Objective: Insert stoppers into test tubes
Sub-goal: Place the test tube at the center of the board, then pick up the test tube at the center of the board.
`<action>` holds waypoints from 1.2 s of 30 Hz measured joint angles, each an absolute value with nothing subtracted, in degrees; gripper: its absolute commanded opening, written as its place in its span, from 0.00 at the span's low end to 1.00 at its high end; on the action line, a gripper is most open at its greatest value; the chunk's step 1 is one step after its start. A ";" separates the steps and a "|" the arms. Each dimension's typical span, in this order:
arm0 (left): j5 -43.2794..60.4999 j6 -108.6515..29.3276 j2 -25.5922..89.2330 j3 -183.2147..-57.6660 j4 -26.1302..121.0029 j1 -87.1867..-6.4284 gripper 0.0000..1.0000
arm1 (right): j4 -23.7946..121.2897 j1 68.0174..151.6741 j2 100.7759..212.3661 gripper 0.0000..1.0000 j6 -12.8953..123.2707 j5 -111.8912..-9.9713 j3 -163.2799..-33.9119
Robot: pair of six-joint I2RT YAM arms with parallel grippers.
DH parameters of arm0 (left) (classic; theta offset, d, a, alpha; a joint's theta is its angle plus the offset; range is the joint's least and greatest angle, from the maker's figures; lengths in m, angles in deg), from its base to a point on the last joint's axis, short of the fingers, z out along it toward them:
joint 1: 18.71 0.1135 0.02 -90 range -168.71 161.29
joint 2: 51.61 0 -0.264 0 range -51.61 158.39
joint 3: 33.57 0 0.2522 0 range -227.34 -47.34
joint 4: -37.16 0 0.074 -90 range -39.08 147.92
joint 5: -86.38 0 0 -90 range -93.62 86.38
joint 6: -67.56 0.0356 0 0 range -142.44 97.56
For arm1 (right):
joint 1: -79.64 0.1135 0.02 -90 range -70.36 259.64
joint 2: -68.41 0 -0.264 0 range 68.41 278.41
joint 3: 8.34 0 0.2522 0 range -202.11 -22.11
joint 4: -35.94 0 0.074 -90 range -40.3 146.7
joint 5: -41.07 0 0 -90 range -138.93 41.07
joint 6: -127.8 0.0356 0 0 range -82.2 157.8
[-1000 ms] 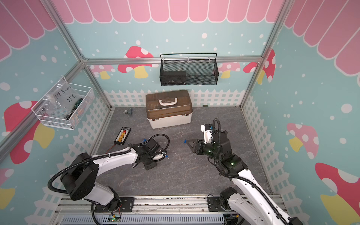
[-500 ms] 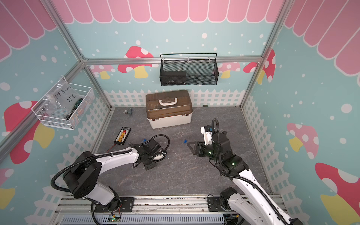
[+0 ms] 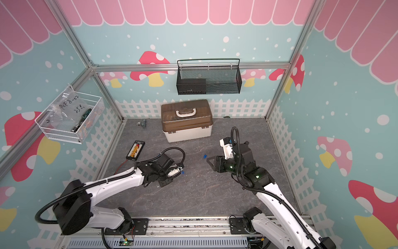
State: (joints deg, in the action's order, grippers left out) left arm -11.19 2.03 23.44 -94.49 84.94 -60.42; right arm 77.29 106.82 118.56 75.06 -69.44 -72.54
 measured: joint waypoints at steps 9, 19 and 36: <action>-5.05 4.80 11.81 -91.83 66.45 -53.95 0.48 | 83.39 106.84 125.64 0.60 63.06 -64.90 -77.98; -0.55 12.47 27.35 -98.97 67.21 -50.72 0.48 | 87.08 106.71 135.04 0.61 42.10 -60.83 -88.04; 3.32 36.01 49.60 -117.11 88.44 -43.05 0.49 | 81.99 106.71 139.69 0.64 37.31 -63.13 -86.49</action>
